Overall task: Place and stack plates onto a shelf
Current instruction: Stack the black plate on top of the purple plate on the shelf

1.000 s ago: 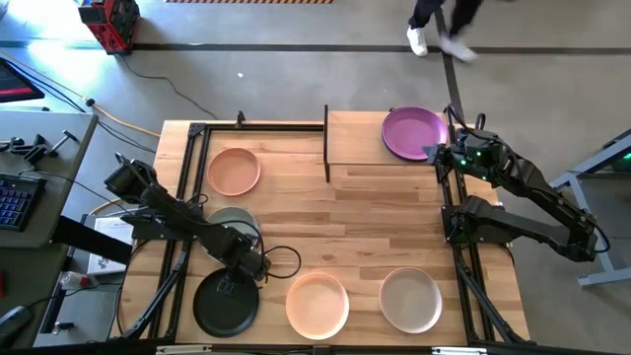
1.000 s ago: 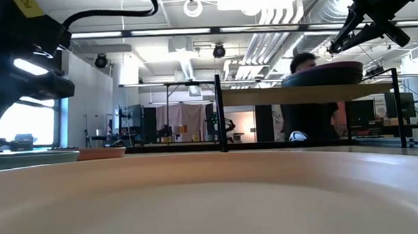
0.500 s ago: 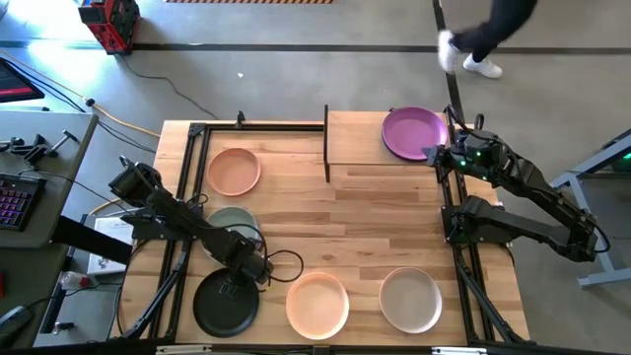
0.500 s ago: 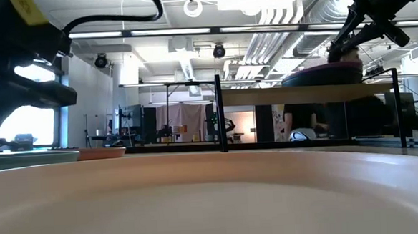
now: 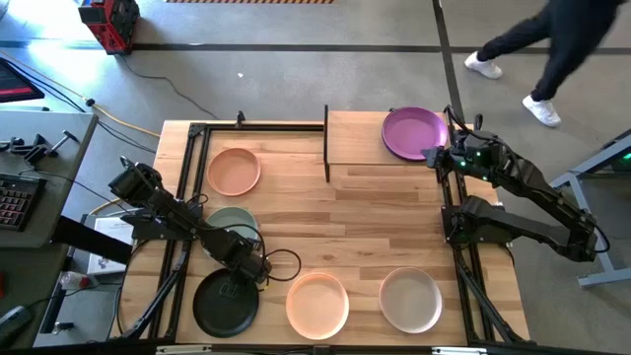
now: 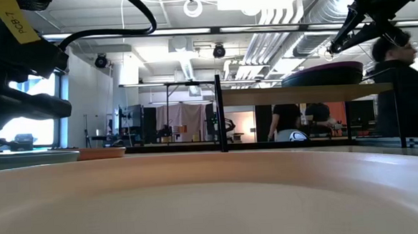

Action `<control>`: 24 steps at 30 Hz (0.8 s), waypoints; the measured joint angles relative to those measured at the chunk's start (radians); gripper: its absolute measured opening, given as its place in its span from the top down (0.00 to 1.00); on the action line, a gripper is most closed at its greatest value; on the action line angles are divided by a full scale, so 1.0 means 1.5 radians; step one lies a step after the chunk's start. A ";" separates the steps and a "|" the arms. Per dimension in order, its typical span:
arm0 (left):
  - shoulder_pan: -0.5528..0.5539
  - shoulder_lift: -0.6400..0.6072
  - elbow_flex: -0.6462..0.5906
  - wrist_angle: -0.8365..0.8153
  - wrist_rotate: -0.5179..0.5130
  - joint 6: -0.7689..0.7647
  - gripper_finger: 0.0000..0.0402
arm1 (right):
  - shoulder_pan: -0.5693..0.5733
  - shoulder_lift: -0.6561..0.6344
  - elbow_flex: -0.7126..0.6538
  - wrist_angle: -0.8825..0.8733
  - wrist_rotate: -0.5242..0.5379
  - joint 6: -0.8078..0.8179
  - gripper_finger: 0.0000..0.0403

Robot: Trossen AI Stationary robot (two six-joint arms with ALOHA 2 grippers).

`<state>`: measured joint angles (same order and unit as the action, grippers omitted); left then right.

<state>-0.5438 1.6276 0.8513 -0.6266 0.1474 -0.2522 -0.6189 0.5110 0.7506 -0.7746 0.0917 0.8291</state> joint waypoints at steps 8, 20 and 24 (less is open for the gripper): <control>0.011 -0.010 0.002 0.000 0.010 -0.045 0.97 | 0.000 0.000 0.000 0.000 -0.003 0.002 0.75; 0.123 -0.113 0.001 -0.122 -0.012 -0.049 1.00 | 0.000 0.000 0.000 0.000 -0.002 0.000 0.75; 0.183 -0.161 0.000 -0.137 -0.018 -0.046 1.00 | 0.000 0.000 0.000 0.000 -0.017 -0.040 0.75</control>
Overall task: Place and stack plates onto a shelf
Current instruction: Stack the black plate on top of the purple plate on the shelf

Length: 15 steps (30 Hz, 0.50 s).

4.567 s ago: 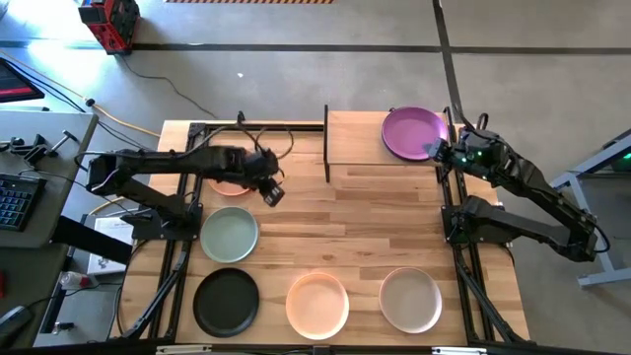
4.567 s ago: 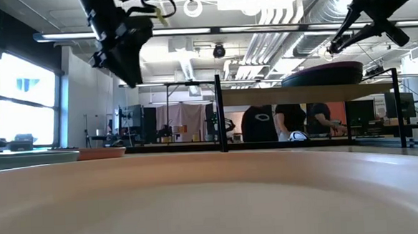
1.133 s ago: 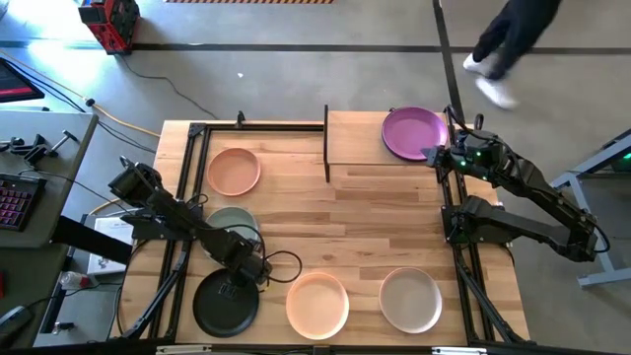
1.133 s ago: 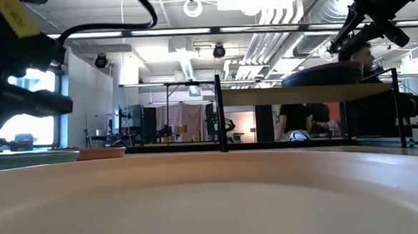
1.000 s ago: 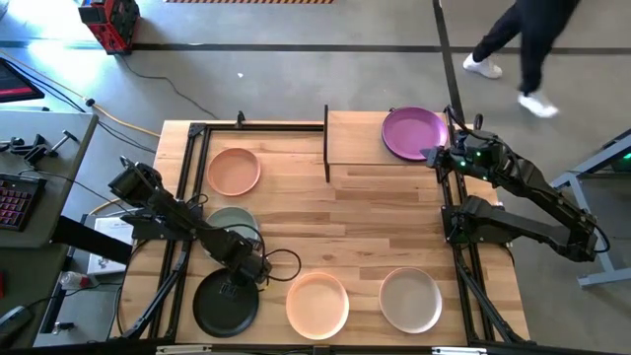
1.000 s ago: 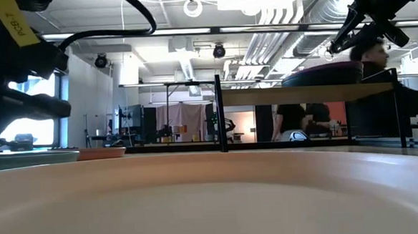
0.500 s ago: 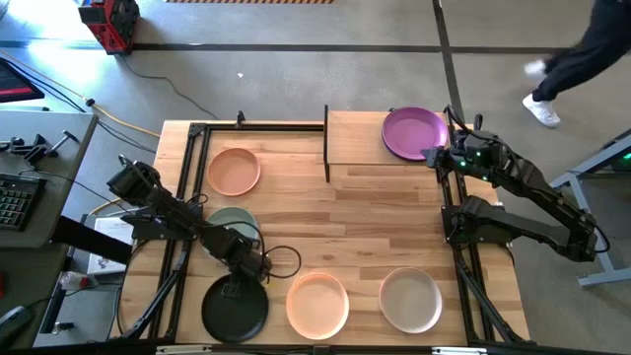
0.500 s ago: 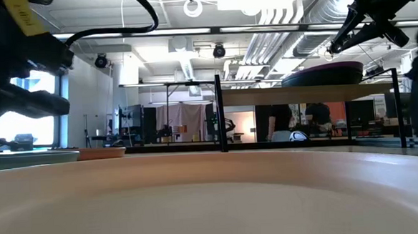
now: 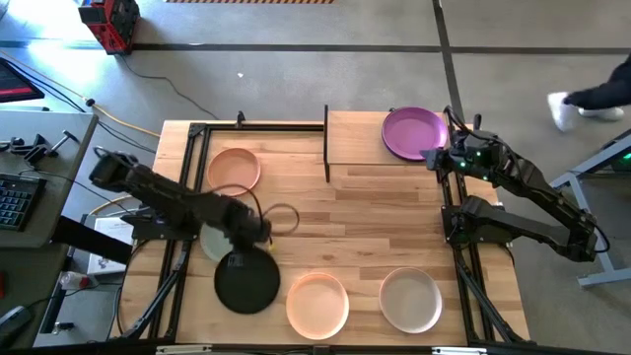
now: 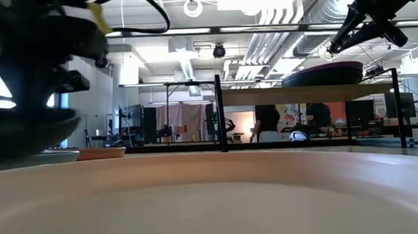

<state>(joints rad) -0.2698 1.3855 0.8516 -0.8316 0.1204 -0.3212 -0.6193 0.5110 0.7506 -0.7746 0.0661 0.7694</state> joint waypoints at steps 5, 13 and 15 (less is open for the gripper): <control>0.067 -0.050 0.000 0.003 -0.001 0.000 1.00 | 0.000 0.000 0.000 0.009 -0.041 -0.025 0.75; 0.158 -0.072 0.055 -0.006 -0.107 0.001 1.00 | 0.000 0.011 0.000 0.105 -0.085 -0.037 0.75; 0.178 -0.071 0.080 -0.004 -0.140 0.001 1.00 | 0.000 0.023 0.000 0.132 -0.101 -0.036 0.73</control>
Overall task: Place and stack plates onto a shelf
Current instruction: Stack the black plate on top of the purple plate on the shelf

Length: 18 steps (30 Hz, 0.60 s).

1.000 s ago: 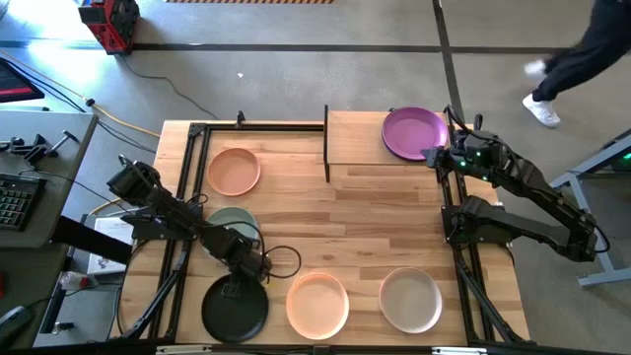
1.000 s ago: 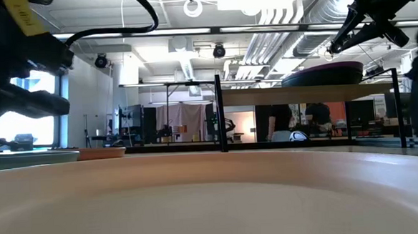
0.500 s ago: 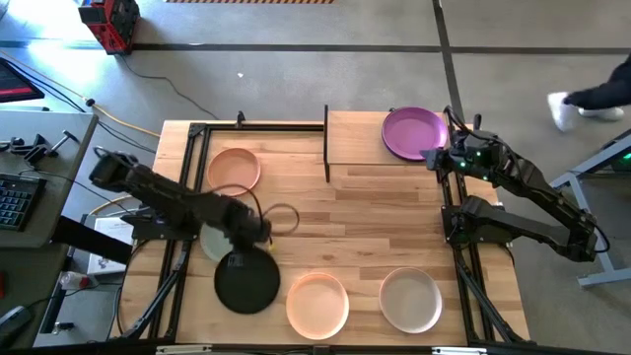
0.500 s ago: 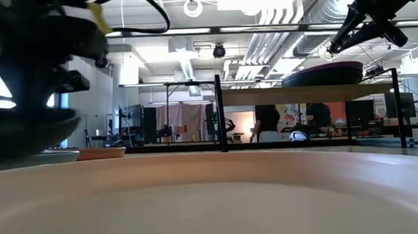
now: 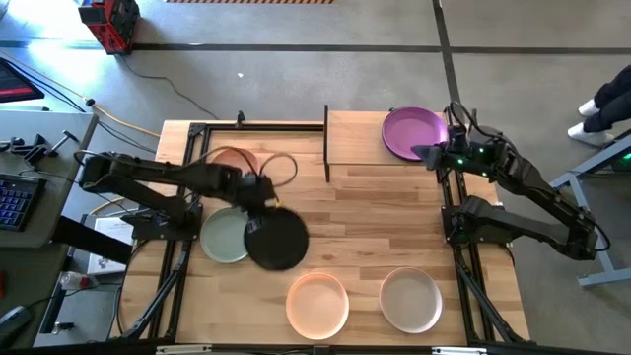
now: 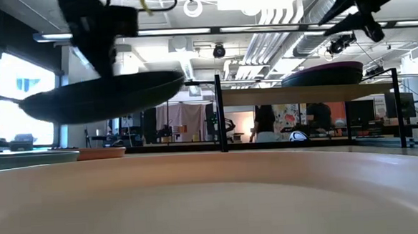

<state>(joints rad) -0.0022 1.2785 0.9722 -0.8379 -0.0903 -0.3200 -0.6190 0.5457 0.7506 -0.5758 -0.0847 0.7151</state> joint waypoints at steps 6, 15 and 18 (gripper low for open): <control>0.061 0.000 0.086 0.004 -0.123 -0.022 1.00 | 0.000 0.062 0.000 0.097 -0.044 0.012 0.63; 0.126 0.000 0.140 0.025 -0.185 -0.042 1.00 | 0.063 0.165 0.000 0.317 -0.101 -0.047 0.60; 0.134 0.000 0.140 0.051 -0.202 -0.046 1.00 | 0.092 0.197 0.000 0.380 -0.082 -0.081 0.60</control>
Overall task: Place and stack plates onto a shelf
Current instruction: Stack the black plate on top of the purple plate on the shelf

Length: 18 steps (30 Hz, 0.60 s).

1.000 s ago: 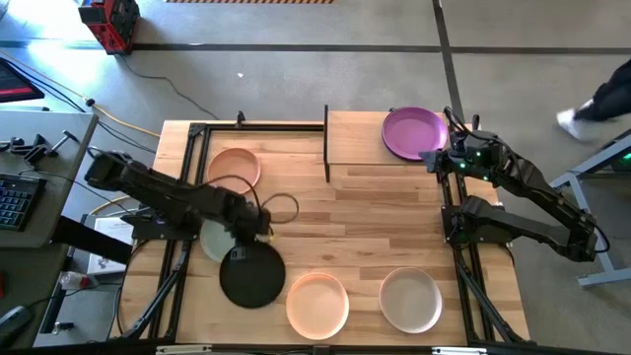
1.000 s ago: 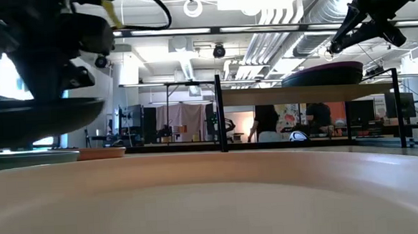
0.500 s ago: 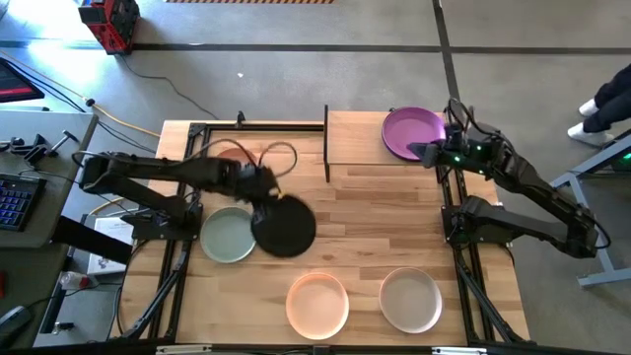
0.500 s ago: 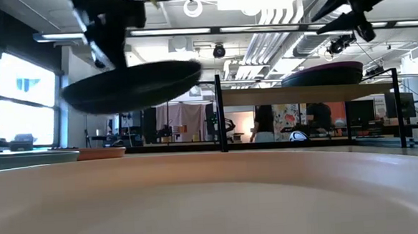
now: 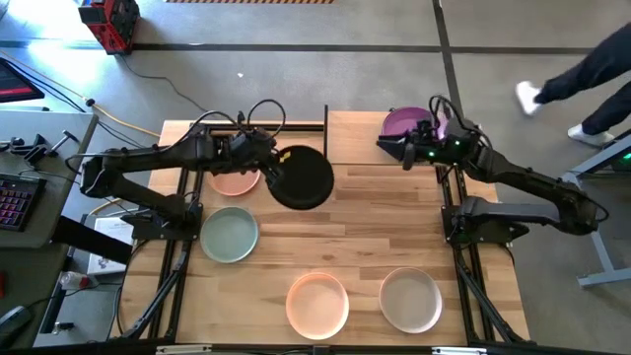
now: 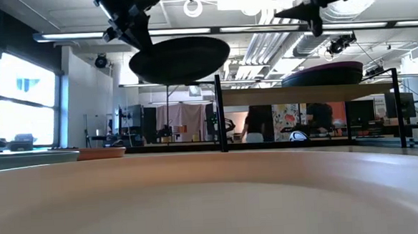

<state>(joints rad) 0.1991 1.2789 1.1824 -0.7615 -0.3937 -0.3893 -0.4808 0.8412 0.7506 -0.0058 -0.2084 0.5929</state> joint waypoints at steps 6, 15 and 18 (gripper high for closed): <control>0.003 0.000 0.000 0.051 -0.034 -0.019 1.00 | 0.052 0.059 0.000 0.060 0.054 -0.062 0.60; 0.003 0.000 0.000 0.053 -0.104 -0.001 1.00 | 0.106 0.176 0.146 -0.084 0.159 -0.182 0.60; 0.003 0.000 0.000 0.053 -0.114 -0.001 0.99 | 0.108 0.228 0.219 -0.178 0.197 -0.192 0.60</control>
<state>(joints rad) 0.2039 1.2789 1.1828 -0.6819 -0.5640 -0.3908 -0.3183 1.1826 1.0798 -0.2735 0.0865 0.3054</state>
